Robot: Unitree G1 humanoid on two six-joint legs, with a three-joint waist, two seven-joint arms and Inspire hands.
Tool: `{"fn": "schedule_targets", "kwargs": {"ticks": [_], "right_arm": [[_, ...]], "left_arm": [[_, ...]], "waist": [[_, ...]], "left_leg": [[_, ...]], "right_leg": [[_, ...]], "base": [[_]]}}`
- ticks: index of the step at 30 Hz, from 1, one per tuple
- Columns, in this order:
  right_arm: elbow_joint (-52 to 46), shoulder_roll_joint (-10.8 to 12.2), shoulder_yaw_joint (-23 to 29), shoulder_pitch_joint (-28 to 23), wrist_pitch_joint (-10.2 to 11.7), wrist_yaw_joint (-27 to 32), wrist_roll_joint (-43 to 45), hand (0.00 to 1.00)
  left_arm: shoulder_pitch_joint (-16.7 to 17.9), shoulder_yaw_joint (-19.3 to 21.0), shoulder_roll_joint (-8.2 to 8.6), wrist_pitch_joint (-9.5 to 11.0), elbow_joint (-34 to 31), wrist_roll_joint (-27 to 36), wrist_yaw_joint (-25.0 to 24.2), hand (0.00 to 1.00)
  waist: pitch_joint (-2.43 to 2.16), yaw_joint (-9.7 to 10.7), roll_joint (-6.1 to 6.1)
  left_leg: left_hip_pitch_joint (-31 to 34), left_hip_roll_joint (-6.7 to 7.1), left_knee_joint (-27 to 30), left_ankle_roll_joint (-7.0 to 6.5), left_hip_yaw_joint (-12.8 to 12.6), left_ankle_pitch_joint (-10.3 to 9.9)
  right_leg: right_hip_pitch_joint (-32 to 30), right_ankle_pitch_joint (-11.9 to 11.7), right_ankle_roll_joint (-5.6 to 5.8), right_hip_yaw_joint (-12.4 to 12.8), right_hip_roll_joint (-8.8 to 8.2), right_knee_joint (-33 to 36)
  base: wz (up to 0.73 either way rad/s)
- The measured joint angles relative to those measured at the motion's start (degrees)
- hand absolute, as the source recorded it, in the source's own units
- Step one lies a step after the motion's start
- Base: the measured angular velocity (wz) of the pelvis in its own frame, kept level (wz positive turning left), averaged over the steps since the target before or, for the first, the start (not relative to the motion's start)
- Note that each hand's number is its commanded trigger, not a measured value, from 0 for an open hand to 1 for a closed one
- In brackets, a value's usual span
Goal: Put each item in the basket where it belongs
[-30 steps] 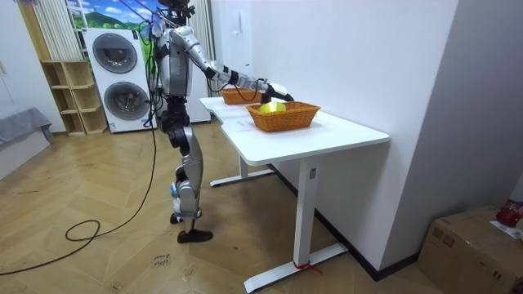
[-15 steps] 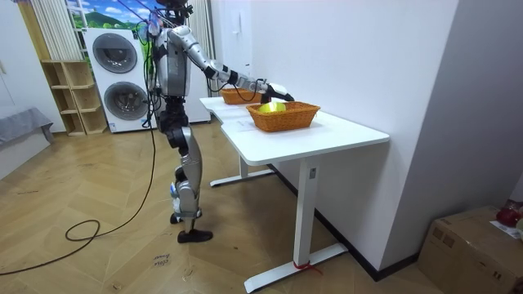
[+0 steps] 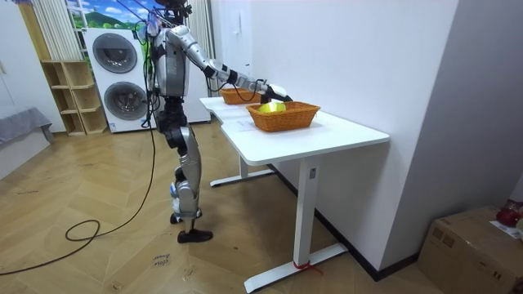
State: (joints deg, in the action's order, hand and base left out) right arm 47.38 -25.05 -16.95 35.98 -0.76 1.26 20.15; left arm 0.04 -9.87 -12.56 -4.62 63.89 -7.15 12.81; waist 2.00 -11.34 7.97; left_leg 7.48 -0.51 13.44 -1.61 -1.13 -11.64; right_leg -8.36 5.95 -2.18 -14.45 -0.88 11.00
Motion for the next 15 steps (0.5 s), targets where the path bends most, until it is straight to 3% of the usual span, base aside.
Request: {"fn": "schedule_targets", "kwargs": {"ticks": [8, 15], "right_arm": [[1.4, -0.1, -2.6, 0.0, 0.0, -7.1, -2.4, 0.0], [2.1, -0.2, -4.3, 0.1, -0.6, -7.7, -1.7, 0.0]], "left_arm": [[-2.0, -0.5, -0.37, 0.1, -0.3, 1.0, 0.0, 0.0], [-1.9, -0.6, -1.49, 0.3, -0.9, 1.5, 0.0, 0.0]], "waist": [[-0.16, 0.1, 0.11], [-0.36, -0.3, 0.33]], "left_leg": [[0.8, -0.12, 0.1, 0.11, 0.0, 0.3], [0.9, -0.02, 0.1, 0.17, 0.1, 0.9]], "right_leg": [[-0.9, -0.5, -0.3, 0.0, -0.03, 0.7], [-1.0, -0.9, -0.55, -0.5, -0.15, 0.7]], "base": [[-0.04], [0.03]]}}
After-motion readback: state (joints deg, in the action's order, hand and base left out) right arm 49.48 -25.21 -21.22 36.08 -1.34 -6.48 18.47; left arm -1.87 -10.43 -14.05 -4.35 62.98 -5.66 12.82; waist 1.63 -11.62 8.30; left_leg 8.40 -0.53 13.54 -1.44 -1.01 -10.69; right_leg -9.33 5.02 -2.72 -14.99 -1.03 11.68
